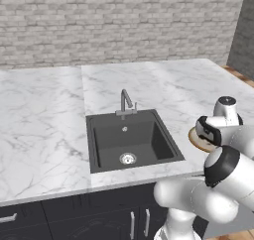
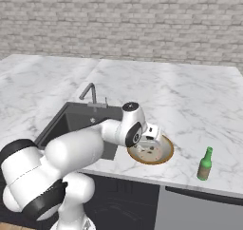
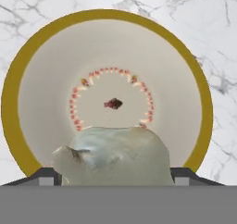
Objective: Pick the garlic from the sink and place it in the bowl. Then pick the bowl and place it in the microwave. Then close the microwave door and press the start button.
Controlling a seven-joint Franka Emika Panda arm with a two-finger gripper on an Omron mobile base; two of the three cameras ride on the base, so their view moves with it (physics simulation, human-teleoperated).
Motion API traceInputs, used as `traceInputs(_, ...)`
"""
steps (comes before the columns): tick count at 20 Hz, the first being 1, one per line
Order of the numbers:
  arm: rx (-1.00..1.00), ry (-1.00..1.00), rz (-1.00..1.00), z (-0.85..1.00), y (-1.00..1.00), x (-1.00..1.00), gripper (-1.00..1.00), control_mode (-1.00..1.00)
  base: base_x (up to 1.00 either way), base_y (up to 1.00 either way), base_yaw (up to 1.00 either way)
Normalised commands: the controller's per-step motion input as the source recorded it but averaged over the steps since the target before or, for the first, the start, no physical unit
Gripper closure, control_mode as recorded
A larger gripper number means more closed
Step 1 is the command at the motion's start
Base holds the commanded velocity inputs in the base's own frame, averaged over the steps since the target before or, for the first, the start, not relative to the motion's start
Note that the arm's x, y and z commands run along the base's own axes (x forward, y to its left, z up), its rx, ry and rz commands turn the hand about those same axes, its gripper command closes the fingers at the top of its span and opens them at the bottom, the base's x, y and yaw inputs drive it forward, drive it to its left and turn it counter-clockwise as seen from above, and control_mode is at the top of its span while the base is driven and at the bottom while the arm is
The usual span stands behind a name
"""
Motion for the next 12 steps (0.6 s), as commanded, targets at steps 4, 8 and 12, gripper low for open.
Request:
traceInputs(4,0.00,0.00,0.00,0.04,-0.05,0.00,-1.00,-1.00,0.00,0.00,0.00)
traceInputs(8,0.00,0.00,0.00,0.06,0.00,0.01,-1.00,-1.00,0.00,0.00,0.00)
traceInputs(12,0.00,-0.01,0.02,0.24,0.10,-0.13,-1.00,-1.00,0.00,0.00,0.00)
